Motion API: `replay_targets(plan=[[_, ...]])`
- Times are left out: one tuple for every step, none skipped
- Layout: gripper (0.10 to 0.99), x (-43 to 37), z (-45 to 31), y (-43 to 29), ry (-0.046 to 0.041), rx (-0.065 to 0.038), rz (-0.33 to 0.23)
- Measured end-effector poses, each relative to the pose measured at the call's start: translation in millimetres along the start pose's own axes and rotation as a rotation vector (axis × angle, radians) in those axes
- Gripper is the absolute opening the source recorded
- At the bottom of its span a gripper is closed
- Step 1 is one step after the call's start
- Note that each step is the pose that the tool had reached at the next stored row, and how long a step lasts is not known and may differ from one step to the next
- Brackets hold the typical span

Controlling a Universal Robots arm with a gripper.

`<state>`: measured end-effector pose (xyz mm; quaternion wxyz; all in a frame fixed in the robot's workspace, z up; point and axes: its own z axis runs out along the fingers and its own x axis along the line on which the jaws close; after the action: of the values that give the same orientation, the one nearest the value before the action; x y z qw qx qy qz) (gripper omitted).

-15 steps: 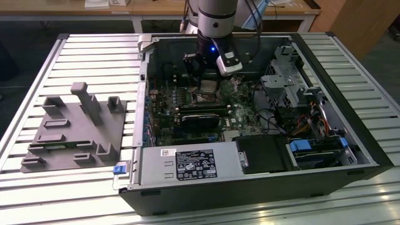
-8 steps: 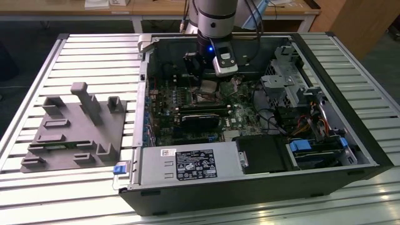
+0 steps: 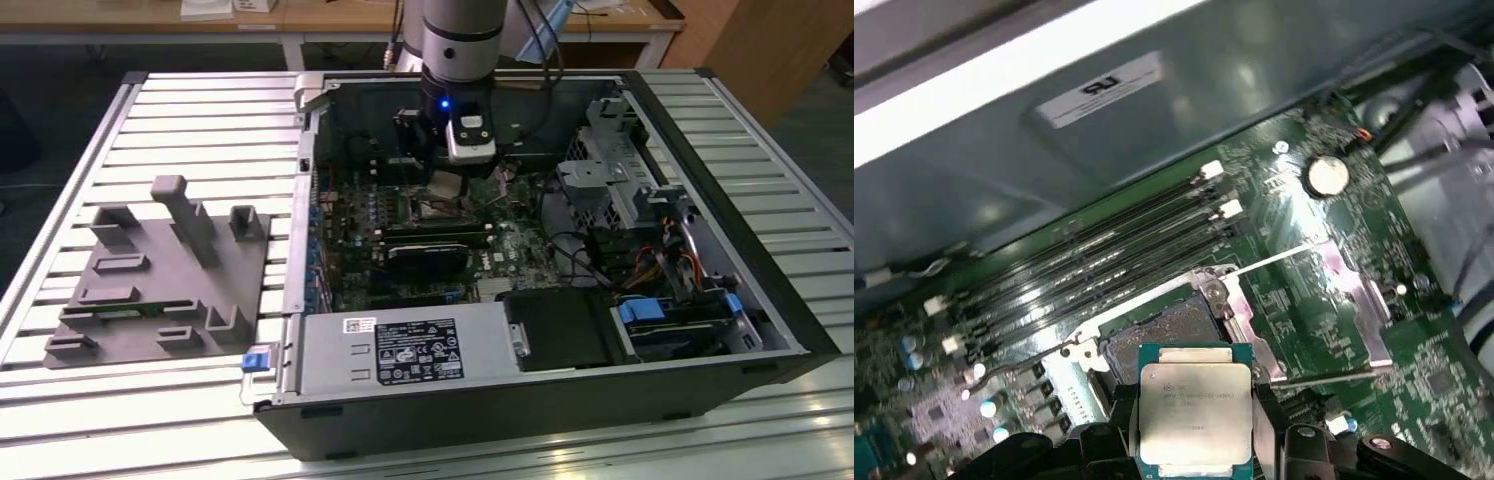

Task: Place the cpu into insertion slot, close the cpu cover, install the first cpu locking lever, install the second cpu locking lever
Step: 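Place the cpu into insertion slot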

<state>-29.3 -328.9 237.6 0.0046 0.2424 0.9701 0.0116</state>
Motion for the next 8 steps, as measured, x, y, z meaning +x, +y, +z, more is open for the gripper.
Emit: replay_targets(plan=[[0.537, 0.0, 0.1, 0.0, -0.0004, 0.0, 0.018], [0.537, 0.0, 0.2, 0.0, -0.0009, 0.0, 0.036], [0.537, 0.0, 0.4, 0.0, -0.0014, 0.0, 0.056], [0.537, 0.0, 0.5, 0.0, -0.0018, 0.0, 0.073], [0.537, 0.0, 0.6, 0.0, -0.0023, 0.0, 0.092], [0.537, 0.0, 0.7, 0.0, -0.0027, 0.0, 0.109], [0.537, 0.0, 0.8, 0.0, -0.0032, 0.0, 0.127], [0.537, 0.0, 0.9, 0.0, -0.0036, 0.0, 0.145]])
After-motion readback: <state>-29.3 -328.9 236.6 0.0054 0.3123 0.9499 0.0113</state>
